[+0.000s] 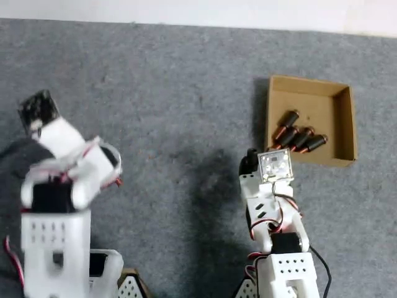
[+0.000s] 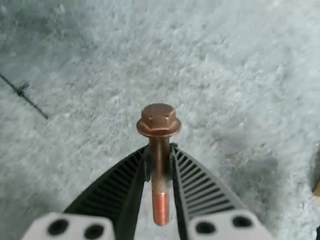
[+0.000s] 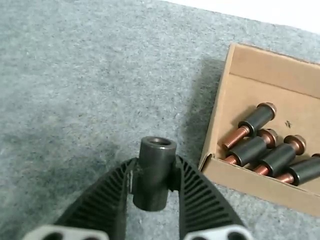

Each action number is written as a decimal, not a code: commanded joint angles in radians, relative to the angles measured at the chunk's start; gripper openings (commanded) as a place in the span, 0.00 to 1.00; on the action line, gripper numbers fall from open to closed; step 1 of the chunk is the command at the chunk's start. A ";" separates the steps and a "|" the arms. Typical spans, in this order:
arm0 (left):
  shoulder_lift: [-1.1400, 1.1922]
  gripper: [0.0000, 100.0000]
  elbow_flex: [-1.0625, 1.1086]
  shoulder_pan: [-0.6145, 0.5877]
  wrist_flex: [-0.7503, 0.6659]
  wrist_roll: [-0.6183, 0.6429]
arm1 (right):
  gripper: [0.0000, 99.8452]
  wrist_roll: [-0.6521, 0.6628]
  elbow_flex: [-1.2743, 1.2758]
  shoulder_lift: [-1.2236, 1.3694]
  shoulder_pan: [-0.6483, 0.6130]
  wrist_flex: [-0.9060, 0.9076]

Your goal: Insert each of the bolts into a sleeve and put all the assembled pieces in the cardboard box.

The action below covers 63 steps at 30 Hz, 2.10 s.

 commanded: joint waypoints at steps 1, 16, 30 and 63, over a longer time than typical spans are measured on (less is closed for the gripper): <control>-0.295 0.00 0.214 -0.004 -0.130 -0.078 | 0.01 0.006 -0.002 -0.019 0.002 -0.025; -0.868 0.00 0.647 -0.004 -0.416 -0.118 | 0.01 0.006 -0.002 -0.019 -0.124 -0.022; -0.845 0.00 0.865 0.300 -1.033 0.006 | 0.01 0.000 -0.007 -0.021 -0.162 -0.021; -0.845 0.00 1.012 0.499 -1.254 0.057 | 0.01 0.256 0.139 -0.433 -0.426 0.070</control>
